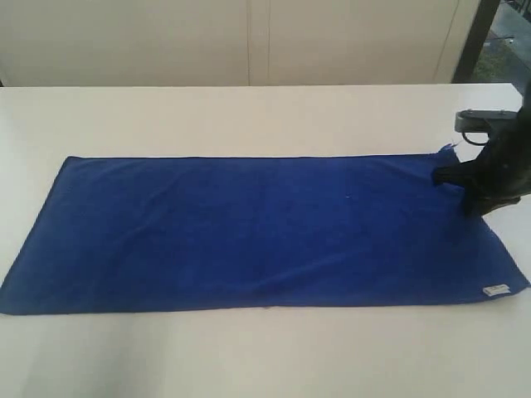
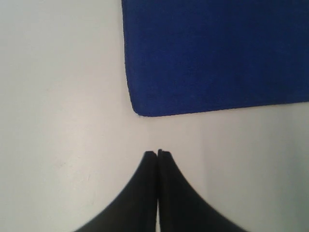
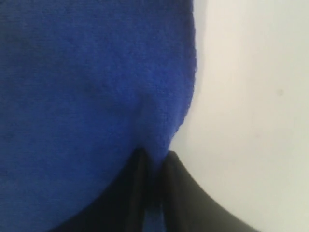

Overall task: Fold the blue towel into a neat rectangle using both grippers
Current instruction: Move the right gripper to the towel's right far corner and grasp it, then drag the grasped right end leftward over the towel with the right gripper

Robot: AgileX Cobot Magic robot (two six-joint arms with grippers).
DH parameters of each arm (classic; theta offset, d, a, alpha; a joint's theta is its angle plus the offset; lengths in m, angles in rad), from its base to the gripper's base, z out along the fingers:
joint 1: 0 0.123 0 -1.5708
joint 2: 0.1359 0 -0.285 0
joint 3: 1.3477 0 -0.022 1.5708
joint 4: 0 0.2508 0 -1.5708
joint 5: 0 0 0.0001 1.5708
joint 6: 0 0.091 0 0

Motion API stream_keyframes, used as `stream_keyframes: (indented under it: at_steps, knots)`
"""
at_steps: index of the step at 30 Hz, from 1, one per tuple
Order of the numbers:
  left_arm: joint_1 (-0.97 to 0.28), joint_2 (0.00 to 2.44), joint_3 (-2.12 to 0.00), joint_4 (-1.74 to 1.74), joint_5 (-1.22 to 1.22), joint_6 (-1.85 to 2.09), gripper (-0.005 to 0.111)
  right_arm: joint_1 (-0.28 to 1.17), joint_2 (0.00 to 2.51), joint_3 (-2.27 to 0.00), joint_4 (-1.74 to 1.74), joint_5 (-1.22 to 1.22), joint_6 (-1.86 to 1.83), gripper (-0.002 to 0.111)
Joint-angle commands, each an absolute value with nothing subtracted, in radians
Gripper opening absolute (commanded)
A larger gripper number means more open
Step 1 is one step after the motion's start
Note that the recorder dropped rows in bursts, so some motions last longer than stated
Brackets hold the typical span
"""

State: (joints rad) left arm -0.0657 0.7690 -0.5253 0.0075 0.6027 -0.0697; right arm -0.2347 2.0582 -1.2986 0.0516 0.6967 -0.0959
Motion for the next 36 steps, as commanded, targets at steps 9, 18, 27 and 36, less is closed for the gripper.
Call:
stream_keyframes:
  at_steps: [9, 18, 27, 36]
  knots:
    - [-0.061, 0.762, -0.519, 0.006, 0.604, -0.072, 0.0, -0.253, 2.095, -1.286, -0.048, 0.712, -0.078, 0.0]
    - [-0.061, 0.762, -0.519, 0.006, 0.604, -0.072, 0.0, -0.418, 2.095, -1.286, -0.153, 0.667, -0.019, 0.0]
    - [-0.061, 0.762, -0.519, 0.006, 0.604, -0.072, 0.0, -0.469, 2.043, -1.295, -0.08, 0.636, -0.019, 0.0]
    - [-0.061, 0.762, -0.519, 0.006, 0.602, -0.072, 0.0, -0.353, 1.842, -1.295, 0.049, 0.72, -0.021, 0.0]
